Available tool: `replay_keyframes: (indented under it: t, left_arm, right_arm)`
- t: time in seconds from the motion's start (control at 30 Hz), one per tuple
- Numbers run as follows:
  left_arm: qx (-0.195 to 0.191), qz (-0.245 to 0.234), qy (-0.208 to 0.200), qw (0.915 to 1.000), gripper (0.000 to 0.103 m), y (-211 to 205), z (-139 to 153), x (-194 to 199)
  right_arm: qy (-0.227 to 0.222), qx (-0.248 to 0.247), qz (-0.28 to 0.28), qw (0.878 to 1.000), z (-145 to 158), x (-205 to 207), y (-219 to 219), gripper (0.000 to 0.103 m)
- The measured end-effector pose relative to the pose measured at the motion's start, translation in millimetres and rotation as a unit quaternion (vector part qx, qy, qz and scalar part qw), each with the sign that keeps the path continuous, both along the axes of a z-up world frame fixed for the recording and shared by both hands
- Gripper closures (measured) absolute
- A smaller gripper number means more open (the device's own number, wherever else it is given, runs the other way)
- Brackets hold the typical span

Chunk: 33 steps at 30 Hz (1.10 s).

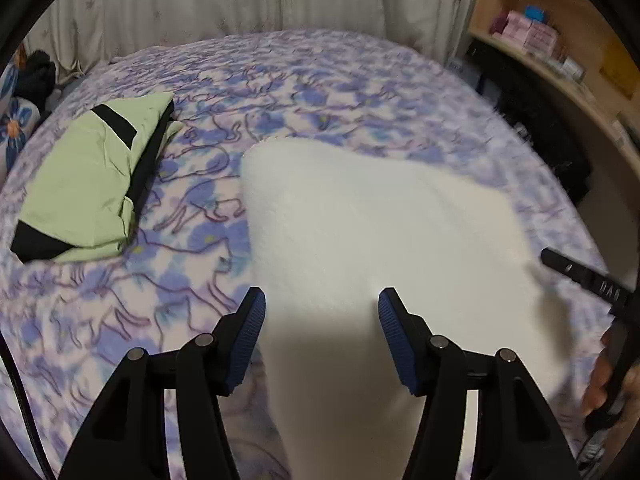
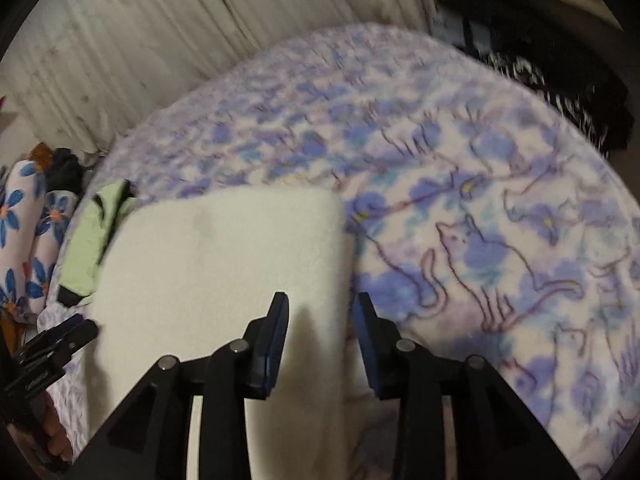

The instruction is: Fold large clothes

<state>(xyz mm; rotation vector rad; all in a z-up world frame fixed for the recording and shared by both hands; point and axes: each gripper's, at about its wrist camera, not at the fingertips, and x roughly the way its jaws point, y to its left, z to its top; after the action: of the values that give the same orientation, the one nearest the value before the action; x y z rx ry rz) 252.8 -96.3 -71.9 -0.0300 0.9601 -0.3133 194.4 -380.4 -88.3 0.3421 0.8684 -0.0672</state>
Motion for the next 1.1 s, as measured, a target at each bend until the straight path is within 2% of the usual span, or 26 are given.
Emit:
replay_keyframes:
  t: [0.1, 0.23, 0.3, 0.33, 0.4, 0.47, 0.53, 0.67, 0.97, 1.0, 1.07, 1.1]
  left_arm:
    - [-0.021, -0.018, -0.008, 0.9996, 0.046, -1, 4, -27]
    - [0.004, -0.030, 0.002, 0.9995, 0.046, -6, -14, -54]
    - [0.019, -0.025, 0.006, 0.9995, 0.046, -3, -27, -61]
    - [0.013, -0.023, 0.003, 0.9997, 0.045, 1, -30, -65]
    - [-0.003, -0.017, 0.010, 0.9998, 0.044, 7, -31, -69]
    - [-0.016, -0.002, 0.023, 0.9996, 0.037, 14, -32, -70]
    - [-0.021, 0.013, 0.029, 0.9993, 0.032, 19, -32, -72]
    - [-0.019, 0.022, 0.035, 0.9989, 0.031, 23, -29, -78]
    - [-0.005, 0.032, 0.065, 0.9973, 0.029, 36, -16, -102]
    - [0.003, 0.030, 0.077, 0.9966, 0.029, 38, -17, -105]
    - [0.005, 0.026, 0.098, 0.9949, 0.029, 41, -19, -109]
    - [-0.007, 0.022, 0.112, 0.9934, 0.029, 44, -21, -112]
  right_arm:
    - [-0.008, 0.000, 0.043, 0.999, 9, -26, 26, 0.070]
    - [0.022, -0.022, 0.066, 0.997, -8, -49, 47, 0.071]
    - [0.033, -0.031, 0.063, 0.997, -18, -56, 43, 0.079]
    - [0.037, -0.027, 0.059, 0.997, -22, -61, 38, 0.088]
    - [0.042, -0.010, 0.048, 0.998, -24, -67, 31, 0.096]
    - [0.047, 0.015, 0.040, 0.998, -25, -73, 23, 0.096]
    - [0.048, 0.013, 0.036, 0.998, -24, -80, 24, 0.096]
    - [0.044, 0.006, 0.032, 0.998, -16, -91, 30, 0.092]
    - [0.060, 0.023, 0.030, 0.997, -13, -115, 41, 0.092]
    - [0.065, 0.028, 0.028, 0.997, -14, -119, 42, 0.089]
    - [0.076, 0.041, 0.024, 0.996, -15, -125, 45, 0.071]
    - [0.077, 0.048, 0.024, 0.996, -15, -129, 46, 0.056]
